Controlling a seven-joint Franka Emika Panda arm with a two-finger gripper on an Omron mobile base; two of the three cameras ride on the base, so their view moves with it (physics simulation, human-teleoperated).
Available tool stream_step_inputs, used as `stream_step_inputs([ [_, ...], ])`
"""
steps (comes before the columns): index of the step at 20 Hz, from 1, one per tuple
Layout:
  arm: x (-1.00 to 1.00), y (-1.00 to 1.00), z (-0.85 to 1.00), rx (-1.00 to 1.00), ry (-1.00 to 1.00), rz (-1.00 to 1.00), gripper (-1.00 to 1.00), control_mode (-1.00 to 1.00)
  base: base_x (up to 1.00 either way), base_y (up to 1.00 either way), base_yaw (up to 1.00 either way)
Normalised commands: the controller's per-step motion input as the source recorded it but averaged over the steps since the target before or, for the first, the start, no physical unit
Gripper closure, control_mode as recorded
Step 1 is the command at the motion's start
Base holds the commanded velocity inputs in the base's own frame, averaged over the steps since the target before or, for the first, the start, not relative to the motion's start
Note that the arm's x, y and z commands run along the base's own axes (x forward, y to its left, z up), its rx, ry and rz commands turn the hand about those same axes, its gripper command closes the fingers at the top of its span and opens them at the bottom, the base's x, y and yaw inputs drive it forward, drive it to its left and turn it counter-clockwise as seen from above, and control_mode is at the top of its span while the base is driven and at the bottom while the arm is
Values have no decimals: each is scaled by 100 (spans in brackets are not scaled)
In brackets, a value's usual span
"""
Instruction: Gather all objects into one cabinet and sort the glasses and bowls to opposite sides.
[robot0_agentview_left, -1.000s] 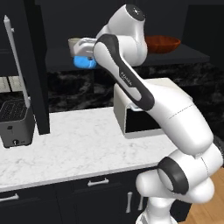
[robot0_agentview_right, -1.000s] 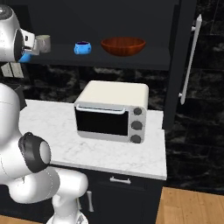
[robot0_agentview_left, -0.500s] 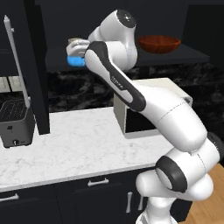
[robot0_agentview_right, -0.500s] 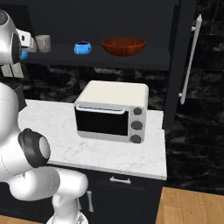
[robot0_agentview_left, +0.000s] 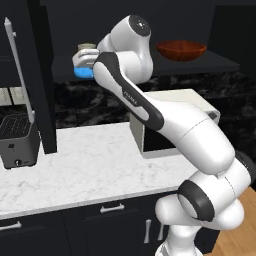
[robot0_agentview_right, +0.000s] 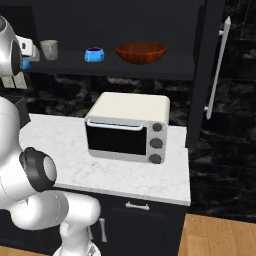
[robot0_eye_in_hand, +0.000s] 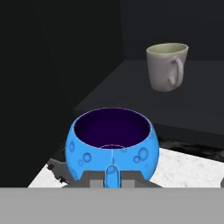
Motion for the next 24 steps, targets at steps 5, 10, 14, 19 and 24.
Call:
stream_step_inputs([
  [5,0,-1,0,0,0,0,100,-100,0,0,0],
  [10,3,0,-6,0,0,0,100,-100,0,0,0],
  [14,21,-1,-25,-5,0,0,100,-100,0,0,0],
  [19,34,0,-21,-1,0,0,100,-100,0,0,0],
  [24,38,0,-1,0,0,0,100,-100,0,0,0],
])
